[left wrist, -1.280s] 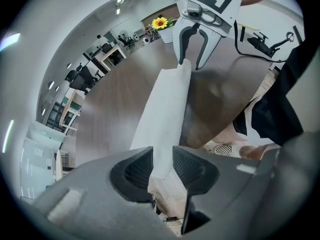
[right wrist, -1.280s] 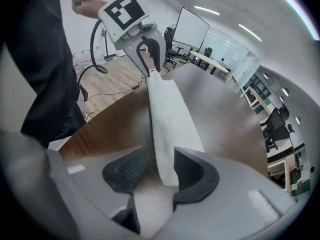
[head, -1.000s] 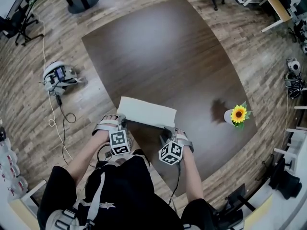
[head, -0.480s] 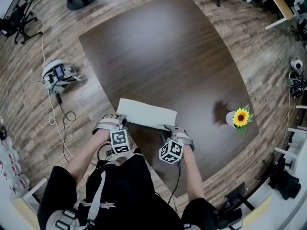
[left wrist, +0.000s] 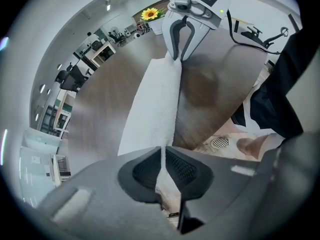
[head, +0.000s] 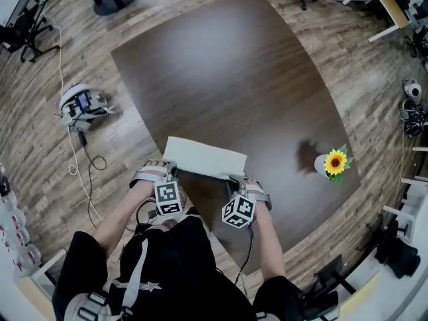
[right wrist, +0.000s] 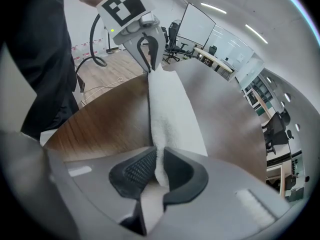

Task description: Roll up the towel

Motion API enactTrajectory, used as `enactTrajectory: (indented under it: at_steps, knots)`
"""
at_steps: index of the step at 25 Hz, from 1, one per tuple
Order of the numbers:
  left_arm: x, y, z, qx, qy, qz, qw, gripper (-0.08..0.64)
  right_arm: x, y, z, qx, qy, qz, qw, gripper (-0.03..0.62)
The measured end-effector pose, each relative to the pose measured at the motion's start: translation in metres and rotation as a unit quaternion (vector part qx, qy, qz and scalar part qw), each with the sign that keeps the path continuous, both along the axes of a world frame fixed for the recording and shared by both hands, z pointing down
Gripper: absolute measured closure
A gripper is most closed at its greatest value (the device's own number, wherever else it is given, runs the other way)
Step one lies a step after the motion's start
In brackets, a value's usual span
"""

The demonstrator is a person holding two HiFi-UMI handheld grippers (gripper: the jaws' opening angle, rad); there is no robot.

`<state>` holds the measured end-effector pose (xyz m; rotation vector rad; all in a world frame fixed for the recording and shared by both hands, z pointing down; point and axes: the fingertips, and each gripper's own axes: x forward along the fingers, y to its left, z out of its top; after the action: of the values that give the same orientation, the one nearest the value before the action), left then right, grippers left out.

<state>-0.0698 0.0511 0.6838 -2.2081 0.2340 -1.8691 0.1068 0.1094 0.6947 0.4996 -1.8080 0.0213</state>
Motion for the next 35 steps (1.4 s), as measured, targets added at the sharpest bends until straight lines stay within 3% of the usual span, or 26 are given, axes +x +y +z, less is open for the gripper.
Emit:
enactTrajectory:
  at_steps: [13, 24, 35]
  knots:
    - [-0.008, 0.047, -0.009, -0.012, -0.002, 0.019, 0.9997, 0.523, -0.010, 0.059, -0.006, -0.032, -0.004, 0.010, 0.999, 0.541]
    - [-0.005, 0.040, -0.011, -0.040, -0.013, 0.015, 0.9990, 0.522, -0.008, 0.056, -0.012, -0.067, -0.022, 0.018, 0.997, 0.540]
    - [0.003, 0.016, -0.015, -0.033, -0.013, 0.018, 0.9992, 0.520, 0.000, 0.033, -0.019, -0.077, -0.033, 0.021, 0.996, 0.540]
